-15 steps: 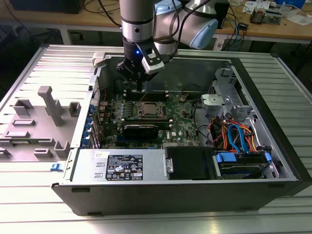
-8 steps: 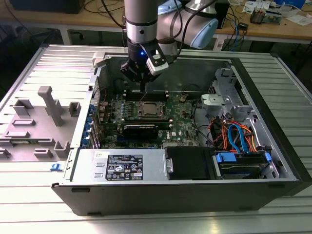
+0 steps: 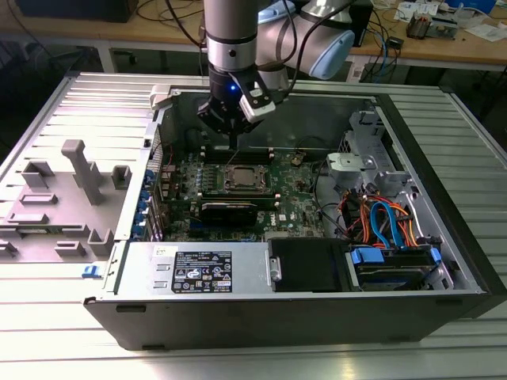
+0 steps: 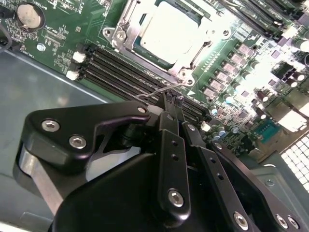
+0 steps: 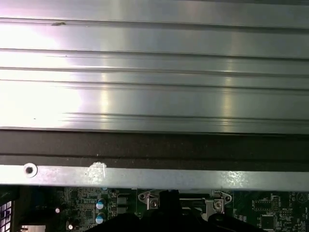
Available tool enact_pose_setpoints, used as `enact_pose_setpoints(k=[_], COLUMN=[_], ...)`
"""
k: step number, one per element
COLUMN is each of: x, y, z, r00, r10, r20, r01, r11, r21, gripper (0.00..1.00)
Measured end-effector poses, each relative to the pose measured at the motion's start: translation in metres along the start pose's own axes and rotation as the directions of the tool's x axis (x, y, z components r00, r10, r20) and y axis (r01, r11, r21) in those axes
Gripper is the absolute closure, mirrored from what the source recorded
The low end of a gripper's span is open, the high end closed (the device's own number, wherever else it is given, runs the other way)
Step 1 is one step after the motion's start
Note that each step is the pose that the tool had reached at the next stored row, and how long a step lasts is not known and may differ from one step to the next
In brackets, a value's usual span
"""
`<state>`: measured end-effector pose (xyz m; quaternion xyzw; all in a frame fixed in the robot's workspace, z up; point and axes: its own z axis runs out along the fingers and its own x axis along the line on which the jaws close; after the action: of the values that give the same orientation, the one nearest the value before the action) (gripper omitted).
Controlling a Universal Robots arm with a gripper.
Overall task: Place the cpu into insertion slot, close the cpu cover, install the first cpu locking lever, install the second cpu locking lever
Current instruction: 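Install the first cpu locking lever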
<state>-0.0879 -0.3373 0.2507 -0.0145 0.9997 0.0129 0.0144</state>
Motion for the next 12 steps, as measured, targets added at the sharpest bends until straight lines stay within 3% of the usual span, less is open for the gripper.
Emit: enact_pose_setpoints(k=[6, 7, 9, 10, 12], x=[-0.0039, -0.0042, -0.0042, -0.0042, -0.0042], y=[0.0063, 0.0064, 0.0063, 0.0064, 0.0063], z=[0.0027, 0.0032, 0.0034, 0.0035, 0.0035], r00=[1.0000, 1.0000, 1.0000, 1.0000, 1.0000], r10=[0.000, 0.000, 0.000, 0.002, 0.009], r20=[0.0000, -0.0002, -0.0005, -0.0003, -0.0003], r01=[0.000, 0.000, 0.000, -0.002, -0.009], r11=[1.0000, 1.0000, 0.9992, 0.9988, 0.9987], r21=[0.0036, 0.0083, 0.0409, 0.0492, 0.0505], gripper=[0.89, 0.89, 0.89, 0.89, 0.89])
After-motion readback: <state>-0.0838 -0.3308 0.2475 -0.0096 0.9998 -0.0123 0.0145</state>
